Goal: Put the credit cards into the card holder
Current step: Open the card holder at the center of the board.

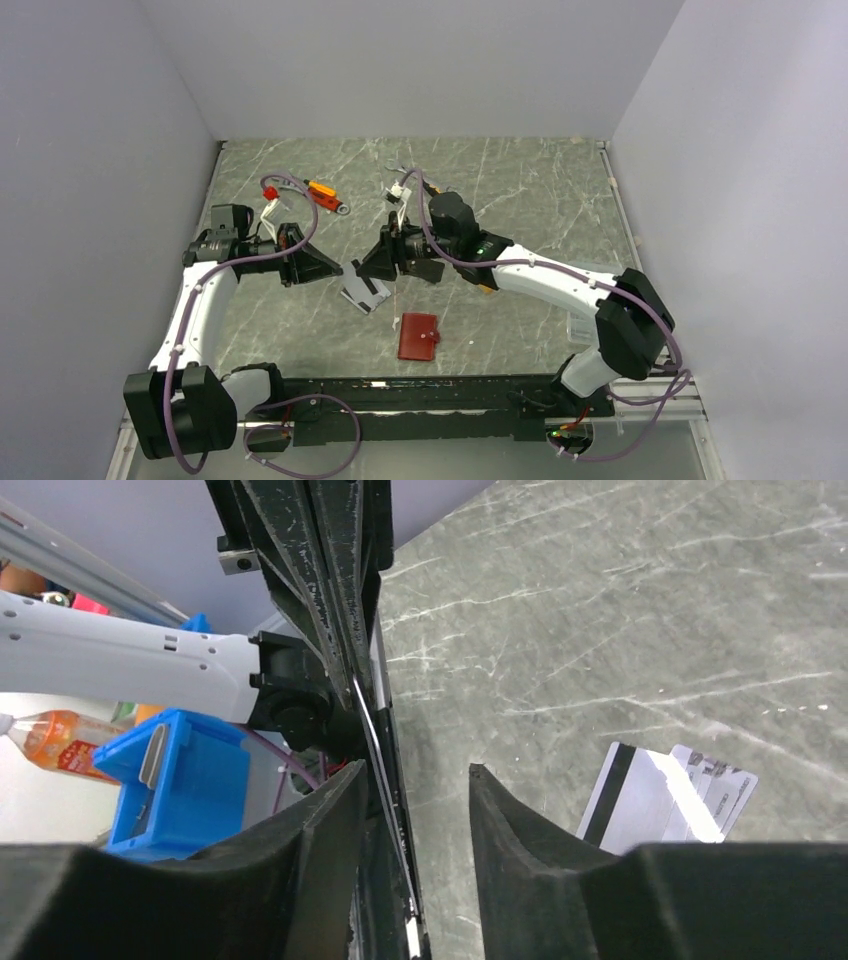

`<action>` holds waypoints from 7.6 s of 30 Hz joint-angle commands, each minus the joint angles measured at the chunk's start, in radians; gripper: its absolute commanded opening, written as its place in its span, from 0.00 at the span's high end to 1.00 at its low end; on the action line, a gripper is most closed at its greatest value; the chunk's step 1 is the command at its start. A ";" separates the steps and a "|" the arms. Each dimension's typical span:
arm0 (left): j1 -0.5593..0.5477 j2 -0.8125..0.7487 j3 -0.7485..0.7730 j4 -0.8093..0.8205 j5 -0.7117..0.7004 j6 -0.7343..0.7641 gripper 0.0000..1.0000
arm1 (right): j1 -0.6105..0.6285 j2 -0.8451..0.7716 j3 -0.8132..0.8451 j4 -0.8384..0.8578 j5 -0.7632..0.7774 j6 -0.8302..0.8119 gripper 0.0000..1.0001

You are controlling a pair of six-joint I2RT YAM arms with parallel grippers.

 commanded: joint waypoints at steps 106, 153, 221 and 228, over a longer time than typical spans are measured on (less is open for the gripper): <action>-1.399 0.708 0.394 0.063 -1.316 0.363 0.46 | -0.135 -0.331 -0.674 -0.438 0.554 0.340 1.00; -1.376 0.626 0.411 0.026 -1.334 0.410 0.16 | -0.134 -0.413 -0.664 -0.567 0.665 0.373 1.00; -1.159 0.591 0.412 -0.058 -1.543 0.392 0.60 | -0.133 -0.441 -0.726 -0.528 0.690 0.419 1.00; -1.036 0.574 0.403 -0.006 -1.433 0.307 0.60 | -0.133 -0.462 -0.716 -0.541 0.685 0.409 1.00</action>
